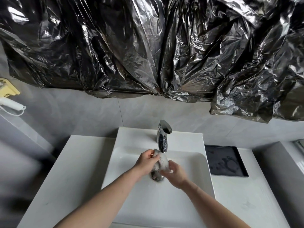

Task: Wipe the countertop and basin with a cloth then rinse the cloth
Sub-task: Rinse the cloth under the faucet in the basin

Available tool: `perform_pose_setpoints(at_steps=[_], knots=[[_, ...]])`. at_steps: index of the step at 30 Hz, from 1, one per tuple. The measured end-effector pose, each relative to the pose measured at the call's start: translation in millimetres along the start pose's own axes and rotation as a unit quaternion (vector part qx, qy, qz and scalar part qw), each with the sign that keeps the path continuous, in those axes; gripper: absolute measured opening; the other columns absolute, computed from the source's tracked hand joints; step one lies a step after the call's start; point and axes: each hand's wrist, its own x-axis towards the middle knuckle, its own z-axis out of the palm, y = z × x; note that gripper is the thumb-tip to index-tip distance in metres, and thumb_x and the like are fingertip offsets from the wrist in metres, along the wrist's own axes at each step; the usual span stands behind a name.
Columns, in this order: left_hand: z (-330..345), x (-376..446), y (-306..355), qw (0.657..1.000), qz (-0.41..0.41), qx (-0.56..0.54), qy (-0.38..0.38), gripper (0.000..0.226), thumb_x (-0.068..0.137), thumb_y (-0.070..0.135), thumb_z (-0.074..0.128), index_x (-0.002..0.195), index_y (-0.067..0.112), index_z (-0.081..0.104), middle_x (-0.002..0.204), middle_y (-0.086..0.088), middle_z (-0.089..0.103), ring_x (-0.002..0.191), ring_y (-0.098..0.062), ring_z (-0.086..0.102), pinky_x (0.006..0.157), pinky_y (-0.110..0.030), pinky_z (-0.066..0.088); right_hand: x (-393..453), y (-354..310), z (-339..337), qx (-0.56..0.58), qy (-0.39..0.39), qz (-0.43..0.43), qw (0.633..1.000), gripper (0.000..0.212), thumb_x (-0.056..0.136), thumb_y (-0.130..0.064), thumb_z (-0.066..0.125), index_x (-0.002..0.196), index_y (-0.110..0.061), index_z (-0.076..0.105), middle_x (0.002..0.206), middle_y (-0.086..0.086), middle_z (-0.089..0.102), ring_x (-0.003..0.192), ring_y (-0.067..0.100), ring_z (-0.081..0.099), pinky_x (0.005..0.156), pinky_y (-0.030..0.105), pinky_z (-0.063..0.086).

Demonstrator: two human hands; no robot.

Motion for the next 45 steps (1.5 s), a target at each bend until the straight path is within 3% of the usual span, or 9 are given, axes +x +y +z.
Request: perform_pose_setpoints(at_steps=[5,9,14,20,24,26,31,36,45], knots=[[-20.2,-1.1,-11.6,0.995,-0.017,0.045,0.084,0.016,0.086,0.031,0.075,0.094,0.022,0.065,0.095,-0.002,0.077,0.089,-0.021,0.073,0.083,-0.038,0.058,8.0,-9.7,1.0,0.014,0.063,0.016,0.998,0.014,0.079,-0.026,0.077,0.081,-0.019,0.065,0.074,-0.006,0.071,0.072,0.016,0.063,0.07,0.034,0.052],[-38.1,-3.8,-27.1,0.971,-0.032,0.183,0.15,0.026,0.086,0.043,0.075,0.099,0.027,0.058,0.095,0.01,0.068,0.094,-0.021,0.069,0.082,-0.035,0.056,7.5,-24.0,-6.7,0.006,0.07,-0.011,0.997,0.008,0.08,-0.023,0.077,0.086,-0.021,0.072,0.073,-0.006,0.073,0.065,0.002,0.062,0.06,0.018,0.047],[-31.4,-11.3,-30.7,0.949,0.018,0.305,0.074,0.041,0.09,0.034,0.07,0.128,0.037,0.053,0.126,0.017,0.052,0.102,-0.012,0.063,0.09,-0.028,0.05,5.0,-40.4,-11.5,0.003,0.065,-0.047,0.997,0.015,0.083,-0.015,0.072,0.077,-0.027,0.065,0.064,-0.011,0.066,0.051,0.0,0.057,0.048,0.012,0.039],[0.5,-6.5,-13.1,0.972,0.062,0.219,0.053,0.019,0.088,0.054,0.065,0.103,0.043,0.064,0.105,0.021,0.071,0.099,0.0,0.066,0.088,-0.032,0.056,-2.8,-51.5,-23.1,-0.022,0.016,-0.068,0.997,0.037,0.088,-0.002,0.062,0.074,-0.036,0.066,0.059,-0.021,0.068,0.046,-0.001,0.061,0.049,0.013,0.043],[-1.1,-7.1,-7.1,0.964,0.077,0.234,0.104,0.025,0.083,0.054,0.071,0.081,0.03,0.064,0.078,0.016,0.073,0.079,0.001,0.068,0.076,-0.03,0.056,-4.7,-39.7,-31.5,0.009,0.066,-0.056,0.996,0.016,0.089,-0.019,0.072,0.098,-0.031,0.07,0.086,-0.009,0.077,0.059,0.002,0.068,0.059,0.017,0.05],[-2.9,-6.3,-10.0,0.961,0.088,0.232,0.124,0.03,0.084,0.055,0.073,0.077,0.028,0.062,0.077,0.017,0.072,0.077,0.001,0.068,0.074,-0.029,0.055,-6.1,-34.3,-37.1,-0.019,0.088,-0.059,0.994,0.005,0.089,-0.027,0.072,0.085,-0.029,0.073,0.077,-0.017,0.076,0.067,0.0,0.069,0.064,0.017,0.051],[-4.4,-7.8,-14.2,0.963,0.103,0.231,0.095,0.017,0.093,0.046,0.065,0.086,0.032,0.059,0.1,0.02,0.071,0.099,0.0,0.068,0.086,-0.032,0.054,-9.2,-20.6,-34.6,-0.036,0.071,-0.042,0.996,0.026,0.097,-0.03,0.064,0.072,-0.029,0.071,0.068,-0.02,0.073,0.061,0.002,0.066,0.063,0.023,0.051],[-7.5,-13.9,-15.9,0.968,0.065,0.23,0.081,0.013,0.101,0.035,0.056,0.092,0.029,0.049,0.091,0.008,0.066,0.082,-0.017,0.063,0.078,-0.038,0.052,-9.9,-29.6,-23.7,0.023,0.087,-0.03,0.996,0.017,0.093,-0.032,0.068,0.078,-0.029,0.075,0.073,-0.012,0.076,0.059,-0.001,0.065,0.059,0.015,0.048],[-5.7,-3.3,-10.9,0.996,-0.066,-0.024,0.056,0.018,0.094,0.032,0.055,0.096,0.031,0.074,0.099,-0.006,0.077,0.097,-0.028,0.074,0.09,-0.048,0.062,-3.9,-39.0,-10.8,0.149,0.039,-0.003,0.988,0.004,0.096,-0.019,0.07,0.098,-0.021,0.072,0.088,-0.008,0.075,0.069,0.006,0.065,0.063,0.016,0.048]])
